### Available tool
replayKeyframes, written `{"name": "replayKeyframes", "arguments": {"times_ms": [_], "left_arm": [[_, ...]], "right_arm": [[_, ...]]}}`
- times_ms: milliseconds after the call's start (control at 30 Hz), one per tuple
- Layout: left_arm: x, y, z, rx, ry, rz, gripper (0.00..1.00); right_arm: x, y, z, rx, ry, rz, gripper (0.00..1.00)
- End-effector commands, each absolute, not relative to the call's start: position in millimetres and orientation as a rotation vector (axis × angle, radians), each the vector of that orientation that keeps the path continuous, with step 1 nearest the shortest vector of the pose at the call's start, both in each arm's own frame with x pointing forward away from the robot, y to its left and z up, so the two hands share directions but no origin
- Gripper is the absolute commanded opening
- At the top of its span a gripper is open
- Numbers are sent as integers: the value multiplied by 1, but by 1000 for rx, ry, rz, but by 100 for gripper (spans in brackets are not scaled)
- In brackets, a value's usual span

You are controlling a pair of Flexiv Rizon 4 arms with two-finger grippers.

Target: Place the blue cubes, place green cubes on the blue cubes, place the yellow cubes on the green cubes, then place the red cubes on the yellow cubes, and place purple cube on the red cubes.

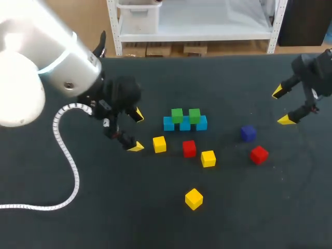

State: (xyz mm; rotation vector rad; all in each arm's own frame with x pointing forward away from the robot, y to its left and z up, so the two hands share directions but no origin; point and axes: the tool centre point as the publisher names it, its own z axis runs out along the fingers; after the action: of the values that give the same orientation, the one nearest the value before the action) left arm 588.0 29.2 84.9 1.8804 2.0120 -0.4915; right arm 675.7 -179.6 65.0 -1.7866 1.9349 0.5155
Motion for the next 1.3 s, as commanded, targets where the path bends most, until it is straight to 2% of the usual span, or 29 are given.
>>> {"name": "replayKeyframes", "arguments": {"times_ms": [33, 733, 1300], "left_arm": [[599, 15, 72, 1869, 2048, -480, 100], [596, -3, 41, 1780, 2150, -481, 100], [623, -8, 15, 1764, 2166, -454, 100]], "right_arm": [[676, -180, 65, -1786, 1933, 517, 100], [676, -180, 65, -1786, 1933, 517, 100], [676, -180, 65, -1786, 1933, 517, 100]]}}
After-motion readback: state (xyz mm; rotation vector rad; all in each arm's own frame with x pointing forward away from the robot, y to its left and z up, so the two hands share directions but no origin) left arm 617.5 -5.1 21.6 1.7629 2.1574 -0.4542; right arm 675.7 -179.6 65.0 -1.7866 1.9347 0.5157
